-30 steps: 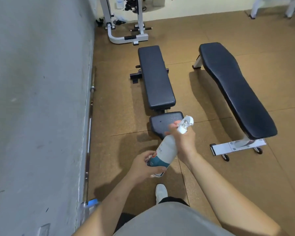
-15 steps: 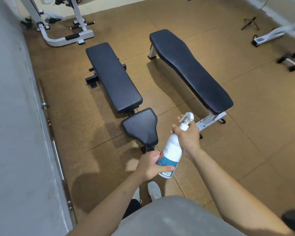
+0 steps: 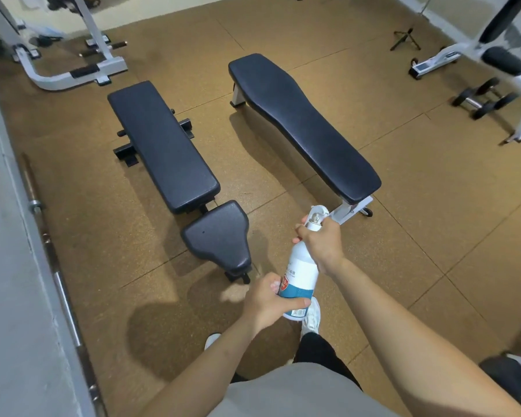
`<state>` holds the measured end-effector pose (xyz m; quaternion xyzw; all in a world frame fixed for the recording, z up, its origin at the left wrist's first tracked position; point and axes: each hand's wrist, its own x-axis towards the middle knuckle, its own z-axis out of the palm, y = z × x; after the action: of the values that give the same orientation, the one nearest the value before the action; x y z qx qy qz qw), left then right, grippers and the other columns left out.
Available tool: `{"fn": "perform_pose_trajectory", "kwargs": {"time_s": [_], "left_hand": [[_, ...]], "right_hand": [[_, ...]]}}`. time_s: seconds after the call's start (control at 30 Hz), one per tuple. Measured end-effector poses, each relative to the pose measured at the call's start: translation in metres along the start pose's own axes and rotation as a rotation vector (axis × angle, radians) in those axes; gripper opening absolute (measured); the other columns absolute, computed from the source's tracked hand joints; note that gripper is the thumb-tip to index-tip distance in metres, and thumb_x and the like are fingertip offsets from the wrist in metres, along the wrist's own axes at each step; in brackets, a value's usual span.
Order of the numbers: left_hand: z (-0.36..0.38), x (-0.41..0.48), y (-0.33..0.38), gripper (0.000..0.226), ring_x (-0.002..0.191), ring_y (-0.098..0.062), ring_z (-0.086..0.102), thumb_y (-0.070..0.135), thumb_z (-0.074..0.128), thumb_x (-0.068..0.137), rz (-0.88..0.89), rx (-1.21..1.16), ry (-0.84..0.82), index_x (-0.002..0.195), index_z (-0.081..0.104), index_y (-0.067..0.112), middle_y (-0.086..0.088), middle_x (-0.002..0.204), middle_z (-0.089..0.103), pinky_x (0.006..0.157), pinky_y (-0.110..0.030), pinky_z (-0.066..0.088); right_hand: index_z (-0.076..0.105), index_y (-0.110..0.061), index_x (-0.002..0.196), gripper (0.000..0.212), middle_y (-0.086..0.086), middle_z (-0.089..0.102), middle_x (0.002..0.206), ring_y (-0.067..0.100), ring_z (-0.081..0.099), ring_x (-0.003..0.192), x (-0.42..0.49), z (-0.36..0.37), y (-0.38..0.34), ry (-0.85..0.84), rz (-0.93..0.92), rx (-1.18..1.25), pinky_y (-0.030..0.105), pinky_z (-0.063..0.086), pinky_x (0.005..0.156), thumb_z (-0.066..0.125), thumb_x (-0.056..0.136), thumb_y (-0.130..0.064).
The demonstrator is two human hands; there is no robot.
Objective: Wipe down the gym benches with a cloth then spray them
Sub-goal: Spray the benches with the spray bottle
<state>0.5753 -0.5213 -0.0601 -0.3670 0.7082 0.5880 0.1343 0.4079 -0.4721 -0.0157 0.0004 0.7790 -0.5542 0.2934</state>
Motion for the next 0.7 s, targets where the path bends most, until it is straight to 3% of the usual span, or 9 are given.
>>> {"fn": "perform_pose_trajectory", "kwargs": {"time_s": [0.07,0.13,0.23,0.3,0.4,0.47,0.6,0.7], "left_hand": [[0.015,0.016,0.010,0.064,0.092,0.000,0.069,0.066,0.086,0.056,-0.028,0.006,0.012,0.104,0.064,0.031,0.015,0.104,0.073,0.083,-0.032,0.062],[0.035,0.029,0.025,0.054,0.092,0.004,0.063,0.053,0.093,0.058,-0.096,-0.067,0.044,0.097,0.061,0.036,0.024,0.099,0.067,0.084,-0.027,0.059],[0.068,0.044,0.052,0.050,0.093,0.004,0.064,0.044,0.095,0.061,-0.130,-0.136,0.103,0.098,0.063,0.033,0.024,0.097,0.065,0.083,-0.027,0.060],[0.086,0.051,0.072,0.057,0.095,0.001,0.068,0.049,0.095,0.058,-0.154,-0.162,0.140,0.103,0.065,0.028,0.020,0.103,0.070,0.087,-0.030,0.062],[0.103,0.066,0.096,0.071,0.100,-0.002,0.071,0.064,0.091,0.049,-0.167,-0.157,0.203,0.106,0.066,0.030,0.017,0.111,0.073,0.088,-0.035,0.063],[0.106,0.076,0.112,0.067,0.098,-0.002,0.071,0.059,0.092,0.051,-0.183,-0.150,0.220,0.105,0.066,0.029,0.015,0.110,0.074,0.085,-0.032,0.063],[0.100,0.094,0.129,0.055,0.088,-0.005,0.075,0.050,0.094,0.053,-0.231,-0.202,0.246,0.096,0.071,0.025,0.013,0.096,0.078,0.083,-0.038,0.064],[0.096,0.107,0.130,0.052,0.084,-0.006,0.076,0.043,0.096,0.057,-0.265,-0.256,0.297,0.097,0.071,0.022,0.011,0.093,0.079,0.083,-0.040,0.064]], "right_hand": [[0.060,-0.012,0.083,0.015,0.012,0.068,0.076,0.027,0.070,0.060,0.023,-0.015,0.003,-0.025,-0.018,-0.060,0.043,0.058,0.067,0.068,0.088,0.000],[0.062,-0.014,0.083,0.012,0.008,0.069,0.074,0.029,0.071,0.064,0.047,-0.033,0.004,-0.102,-0.036,-0.091,0.045,0.059,0.069,0.070,0.085,-0.005],[0.064,-0.017,0.096,0.016,0.004,0.072,0.080,0.025,0.074,0.069,0.081,-0.061,0.000,-0.244,-0.029,-0.137,0.046,0.062,0.072,0.074,0.084,-0.013],[0.065,-0.019,0.097,0.020,0.005,0.073,0.082,0.024,0.075,0.071,0.101,-0.078,-0.006,-0.296,-0.019,-0.165,0.047,0.064,0.074,0.078,0.083,-0.020],[0.063,-0.017,0.083,0.014,0.000,0.072,0.069,0.022,0.074,0.067,0.126,-0.096,-0.020,-0.357,-0.020,-0.197,0.047,0.063,0.076,0.077,0.086,-0.020],[0.061,-0.017,0.083,0.016,0.000,0.070,0.068,0.017,0.074,0.064,0.138,-0.101,-0.031,-0.397,-0.034,-0.202,0.042,0.062,0.072,0.076,0.088,-0.019],[0.060,-0.005,0.108,0.019,0.013,0.071,0.093,0.005,0.069,0.054,0.159,-0.100,-0.050,-0.469,-0.061,-0.212,0.016,0.050,0.052,0.069,0.091,-0.004],[0.061,-0.001,0.117,0.027,0.022,0.072,0.105,0.011,0.069,0.059,0.175,-0.090,-0.061,-0.522,-0.050,-0.243,0.013,0.048,0.048,0.069,0.092,-0.004]]}}
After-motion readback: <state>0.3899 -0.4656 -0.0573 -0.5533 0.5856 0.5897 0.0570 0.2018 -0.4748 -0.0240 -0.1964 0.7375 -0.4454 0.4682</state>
